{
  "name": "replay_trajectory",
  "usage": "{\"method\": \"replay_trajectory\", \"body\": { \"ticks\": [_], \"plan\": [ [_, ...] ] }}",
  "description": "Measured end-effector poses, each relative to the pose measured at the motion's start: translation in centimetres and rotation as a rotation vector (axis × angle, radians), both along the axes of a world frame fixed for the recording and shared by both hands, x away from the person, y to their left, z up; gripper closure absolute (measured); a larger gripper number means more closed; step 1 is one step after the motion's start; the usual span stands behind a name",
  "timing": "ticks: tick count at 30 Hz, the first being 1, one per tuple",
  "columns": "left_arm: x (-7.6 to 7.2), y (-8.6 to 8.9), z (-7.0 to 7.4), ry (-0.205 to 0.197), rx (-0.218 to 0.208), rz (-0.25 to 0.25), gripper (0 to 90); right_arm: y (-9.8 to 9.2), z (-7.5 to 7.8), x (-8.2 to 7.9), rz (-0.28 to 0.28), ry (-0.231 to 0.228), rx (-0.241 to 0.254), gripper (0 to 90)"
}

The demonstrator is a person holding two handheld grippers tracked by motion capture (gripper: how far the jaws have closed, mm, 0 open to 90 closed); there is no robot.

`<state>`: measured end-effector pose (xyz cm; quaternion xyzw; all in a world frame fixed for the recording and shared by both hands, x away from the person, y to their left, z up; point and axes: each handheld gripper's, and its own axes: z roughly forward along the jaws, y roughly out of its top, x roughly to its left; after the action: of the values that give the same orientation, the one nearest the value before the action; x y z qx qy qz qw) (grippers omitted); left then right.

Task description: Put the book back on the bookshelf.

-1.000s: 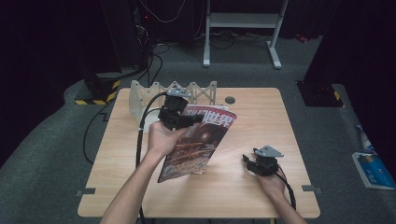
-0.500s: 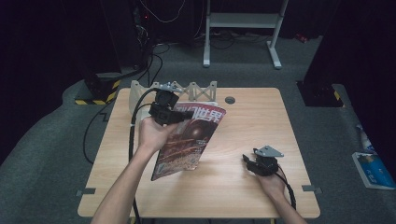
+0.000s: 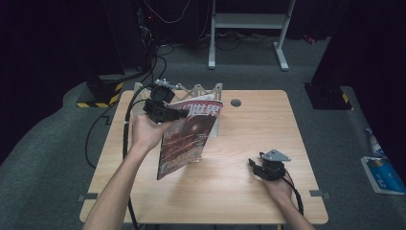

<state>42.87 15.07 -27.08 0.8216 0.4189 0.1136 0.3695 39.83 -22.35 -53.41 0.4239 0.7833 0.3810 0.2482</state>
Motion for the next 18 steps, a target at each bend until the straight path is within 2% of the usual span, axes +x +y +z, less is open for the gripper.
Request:
{"method": "replay_trajectory", "body": {
  "ticks": [18],
  "plan": [
    [1.2, 2.8, 0.3, 0.06, 0.049, 0.078, 82.7, 0.0, 0.0, 0.0, 0.0, -0.001, 0.0, 43.5]
  ]
}}
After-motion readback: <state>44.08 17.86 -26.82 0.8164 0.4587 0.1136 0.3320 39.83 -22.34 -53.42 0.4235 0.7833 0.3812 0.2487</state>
